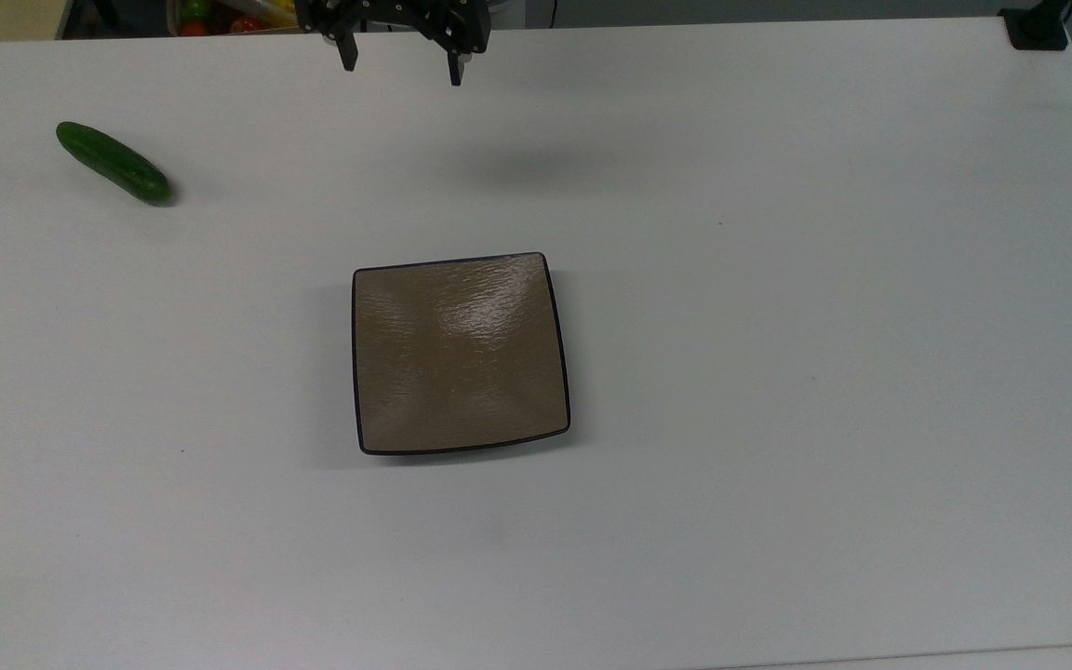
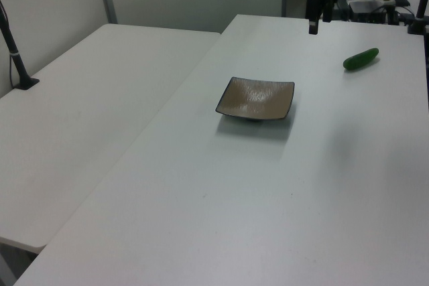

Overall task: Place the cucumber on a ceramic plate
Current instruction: 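Move the open gripper from above the plate toward the green cucumber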

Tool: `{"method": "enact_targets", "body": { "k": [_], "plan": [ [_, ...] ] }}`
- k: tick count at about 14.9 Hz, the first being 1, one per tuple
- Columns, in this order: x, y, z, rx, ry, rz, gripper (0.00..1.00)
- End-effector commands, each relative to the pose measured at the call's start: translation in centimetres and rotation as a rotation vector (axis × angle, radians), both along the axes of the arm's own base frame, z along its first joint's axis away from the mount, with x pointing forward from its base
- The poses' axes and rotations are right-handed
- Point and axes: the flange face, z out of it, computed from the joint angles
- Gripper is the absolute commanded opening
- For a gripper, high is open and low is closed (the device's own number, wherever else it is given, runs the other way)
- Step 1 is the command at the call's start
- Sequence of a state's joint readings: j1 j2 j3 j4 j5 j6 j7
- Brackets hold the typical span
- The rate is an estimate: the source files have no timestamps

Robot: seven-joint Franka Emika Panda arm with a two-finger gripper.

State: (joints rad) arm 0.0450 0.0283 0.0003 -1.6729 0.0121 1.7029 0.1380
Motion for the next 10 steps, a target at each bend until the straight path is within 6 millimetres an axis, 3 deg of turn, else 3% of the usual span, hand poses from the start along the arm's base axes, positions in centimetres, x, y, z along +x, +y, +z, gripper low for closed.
{"method": "enact_targets", "body": {
  "k": [1, 7, 10],
  "plan": [
    [0.6, -1.4, 2.4, 0.007, 0.036, -0.036, 1.00],
    [0.7, -1.3, 2.4, 0.003, 0.031, -0.026, 1.00],
    [-0.5, -2.1, 3.0, 0.001, 0.019, 0.032, 1.00]
  ]
}}
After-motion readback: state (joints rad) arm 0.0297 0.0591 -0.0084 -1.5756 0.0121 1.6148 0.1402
